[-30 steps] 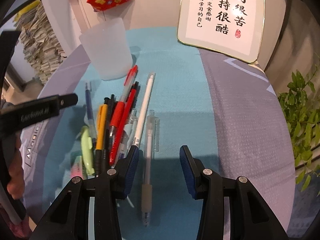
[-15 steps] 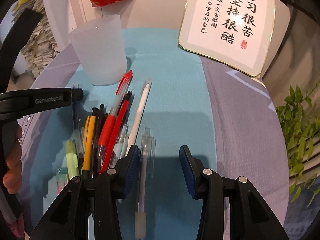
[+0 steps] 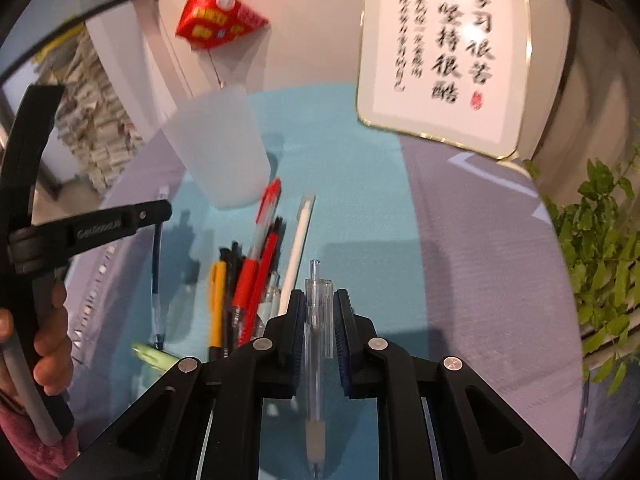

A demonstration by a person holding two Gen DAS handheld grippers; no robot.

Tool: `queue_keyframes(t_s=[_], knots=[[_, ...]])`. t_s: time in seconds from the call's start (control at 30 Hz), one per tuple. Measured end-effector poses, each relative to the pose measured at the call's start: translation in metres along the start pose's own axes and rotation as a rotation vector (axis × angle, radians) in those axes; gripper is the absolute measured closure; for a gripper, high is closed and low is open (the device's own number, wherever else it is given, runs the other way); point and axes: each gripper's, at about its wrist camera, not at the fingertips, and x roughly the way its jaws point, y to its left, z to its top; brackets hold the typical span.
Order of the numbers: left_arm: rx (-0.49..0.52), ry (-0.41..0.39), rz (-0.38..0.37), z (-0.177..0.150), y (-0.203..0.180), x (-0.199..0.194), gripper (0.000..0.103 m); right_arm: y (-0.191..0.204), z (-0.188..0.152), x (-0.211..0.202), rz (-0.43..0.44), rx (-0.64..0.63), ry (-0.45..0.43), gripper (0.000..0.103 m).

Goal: Organize stationery
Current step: 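Close the left tool on the blue-ink pen while the right tool grasps the clear pen, then lift the blue-ink pen with the left tool while the right tool lifts the clear pen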

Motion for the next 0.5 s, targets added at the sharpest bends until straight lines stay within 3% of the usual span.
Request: queue_keyframes(t_s=[0.23, 0.5], knots=[[0.055, -0.117, -0.015, -0.003, -0.007, -0.046, 0.093, 0.001, 0.000, -0.035, 0.056, 0.031, -0.084, 0.087], [0.081, -0.178, -0.021, -0.008, -0.009, -0.072, 0.093, 0.010, -0.002, -0.067, 0.061, 0.026, -0.149, 0.087]])
